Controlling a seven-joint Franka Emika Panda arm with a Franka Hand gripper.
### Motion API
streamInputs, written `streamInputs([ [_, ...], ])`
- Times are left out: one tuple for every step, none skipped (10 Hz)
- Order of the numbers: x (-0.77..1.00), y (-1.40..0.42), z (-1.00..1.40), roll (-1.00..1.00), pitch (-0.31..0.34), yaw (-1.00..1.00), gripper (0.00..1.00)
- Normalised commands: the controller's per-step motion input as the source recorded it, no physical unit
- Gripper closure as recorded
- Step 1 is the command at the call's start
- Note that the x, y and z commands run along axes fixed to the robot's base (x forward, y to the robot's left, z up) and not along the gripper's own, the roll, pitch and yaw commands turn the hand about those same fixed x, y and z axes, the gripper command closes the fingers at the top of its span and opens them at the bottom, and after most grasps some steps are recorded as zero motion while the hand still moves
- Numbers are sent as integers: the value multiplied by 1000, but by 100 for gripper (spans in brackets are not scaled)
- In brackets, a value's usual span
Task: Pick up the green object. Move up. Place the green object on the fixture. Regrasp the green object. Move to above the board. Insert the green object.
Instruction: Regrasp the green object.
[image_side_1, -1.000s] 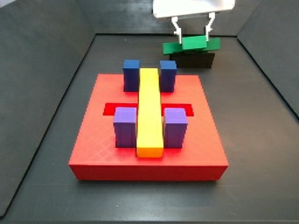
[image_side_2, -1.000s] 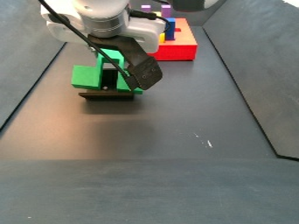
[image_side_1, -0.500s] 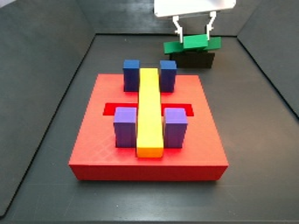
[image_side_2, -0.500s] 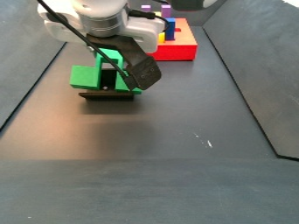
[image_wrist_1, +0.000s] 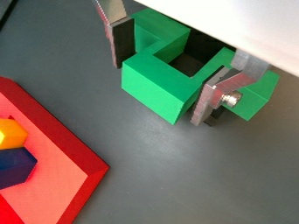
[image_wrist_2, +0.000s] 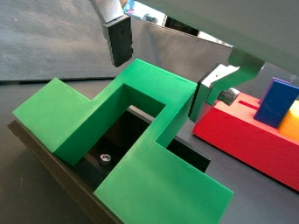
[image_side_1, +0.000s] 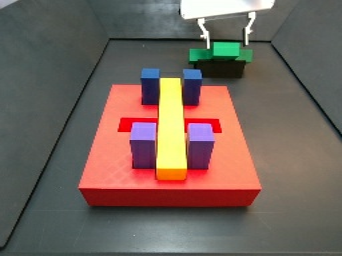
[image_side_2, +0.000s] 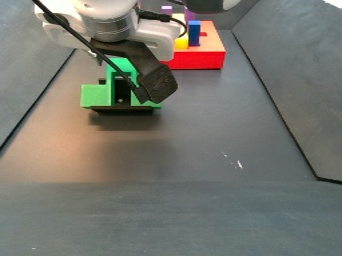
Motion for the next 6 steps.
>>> streamInputs([
  [0,163,806,183,0,0,0],
  [0,0,680,280,0,0,0],
  [0,169,783,171,0,0,0],
  [0,163,854,151,0,0,0],
  [0,0,620,706,20,11,0],
  [26,-174,329,1000,31,109,0],
])
